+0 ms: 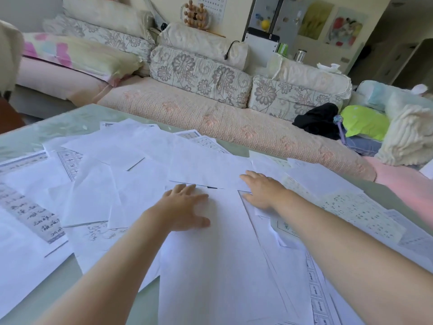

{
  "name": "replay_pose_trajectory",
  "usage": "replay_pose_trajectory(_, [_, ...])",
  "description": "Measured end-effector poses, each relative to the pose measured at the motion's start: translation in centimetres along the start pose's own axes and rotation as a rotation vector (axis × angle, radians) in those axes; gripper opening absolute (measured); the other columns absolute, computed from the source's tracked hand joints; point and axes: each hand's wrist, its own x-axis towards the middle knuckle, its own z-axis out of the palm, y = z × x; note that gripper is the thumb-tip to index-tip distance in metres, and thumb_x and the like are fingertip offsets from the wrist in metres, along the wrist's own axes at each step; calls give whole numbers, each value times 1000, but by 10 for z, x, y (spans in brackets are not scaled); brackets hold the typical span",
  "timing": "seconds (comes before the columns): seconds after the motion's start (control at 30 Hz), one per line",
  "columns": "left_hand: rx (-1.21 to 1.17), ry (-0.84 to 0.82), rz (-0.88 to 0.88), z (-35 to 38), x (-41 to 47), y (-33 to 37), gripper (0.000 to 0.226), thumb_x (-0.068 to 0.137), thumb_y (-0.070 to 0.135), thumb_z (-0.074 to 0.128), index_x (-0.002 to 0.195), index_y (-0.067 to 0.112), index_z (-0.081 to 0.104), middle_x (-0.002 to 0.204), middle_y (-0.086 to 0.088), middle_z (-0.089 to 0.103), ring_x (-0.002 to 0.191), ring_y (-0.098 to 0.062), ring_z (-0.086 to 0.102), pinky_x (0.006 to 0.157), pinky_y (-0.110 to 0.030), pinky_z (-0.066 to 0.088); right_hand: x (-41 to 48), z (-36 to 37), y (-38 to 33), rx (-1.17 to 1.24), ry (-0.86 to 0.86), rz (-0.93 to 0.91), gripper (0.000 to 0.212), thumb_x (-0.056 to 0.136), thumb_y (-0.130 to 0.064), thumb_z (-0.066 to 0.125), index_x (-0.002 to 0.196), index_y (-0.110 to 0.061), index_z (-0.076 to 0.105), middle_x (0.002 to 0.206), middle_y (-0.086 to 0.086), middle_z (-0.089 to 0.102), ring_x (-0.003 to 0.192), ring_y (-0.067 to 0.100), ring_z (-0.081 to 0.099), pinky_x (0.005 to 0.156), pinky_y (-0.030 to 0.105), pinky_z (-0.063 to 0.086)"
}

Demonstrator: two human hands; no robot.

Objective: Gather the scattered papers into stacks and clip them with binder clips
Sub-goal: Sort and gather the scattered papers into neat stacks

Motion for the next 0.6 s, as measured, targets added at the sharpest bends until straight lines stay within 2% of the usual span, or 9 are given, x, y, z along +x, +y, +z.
replay_pose_trajectory(0.07, [10,-46,7,4,1,0,72,82,66,56,146,45,30,159,5,15,147,-18,6,118,-39,9,9,5,6,77,-80,-5,63,101,-47,40,157,-32,17,166,-3,14,149,20,23,119,39,23])
replay_pose_trajectory(0.13, [21,7,17,3,4,-2,74,74,70,62,140,44,38,150,7,29,140,-18,19,114,-37,19,14,11,11,73,-65,-42,57,102,-45,36,156,-40,18,164,-3,22,147,20,29,119,38,24])
replay_pose_trajectory(0.23, [49,34,24,1,6,-2,78,66,75,65,134,45,43,137,7,37,130,-17,30,107,-35,28,16,15,10,-136,36,-112,54,106,-35,30,158,-33,13,142,4,49,120,29,52,96,39,43])
replay_pose_trajectory(0.33, [75,35,-22,0,8,-1,84,63,79,63,135,42,41,135,6,38,127,-18,31,104,-35,30,17,22,7,-142,116,-92,65,103,-15,32,159,-23,1,121,8,53,103,31,54,76,37,41])
replay_pose_trajectory(0.37, [102,30,-52,-1,9,-1,87,63,80,62,137,40,40,136,5,37,128,-19,31,104,-35,30,18,24,8,-106,134,-79,65,102,-16,35,159,-22,4,123,8,52,108,30,53,79,37,42])
replay_pose_trajectory(0.43, [174,15,-117,-3,11,1,93,64,83,57,141,36,37,136,2,37,128,-21,31,103,-37,31,17,24,10,55,135,-36,60,101,-34,43,156,-23,23,140,9,44,132,29,42,102,38,39])
replay_pose_trajectory(0.5, [209,19,-143,-4,10,2,91,67,82,54,141,33,37,136,0,37,128,-22,32,103,-37,32,12,26,12,235,46,-3,64,98,-52,46,155,-27,29,162,7,21,151,24,15,120,41,20])
replay_pose_trajectory(0.53, [188,37,-127,-3,11,3,87,70,79,54,141,31,39,137,0,37,128,-22,32,103,-37,32,8,27,13,261,-3,9,67,98,-56,44,156,-30,25,166,4,11,153,20,8,122,41,14])
replay_pose_trajectory(0.6, [112,72,-78,1,10,5,77,76,72,55,138,29,41,139,3,38,129,-20,33,102,-34,31,6,32,15,233,25,18,65,99,-58,39,157,-33,23,165,0,15,152,18,14,121,39,16])
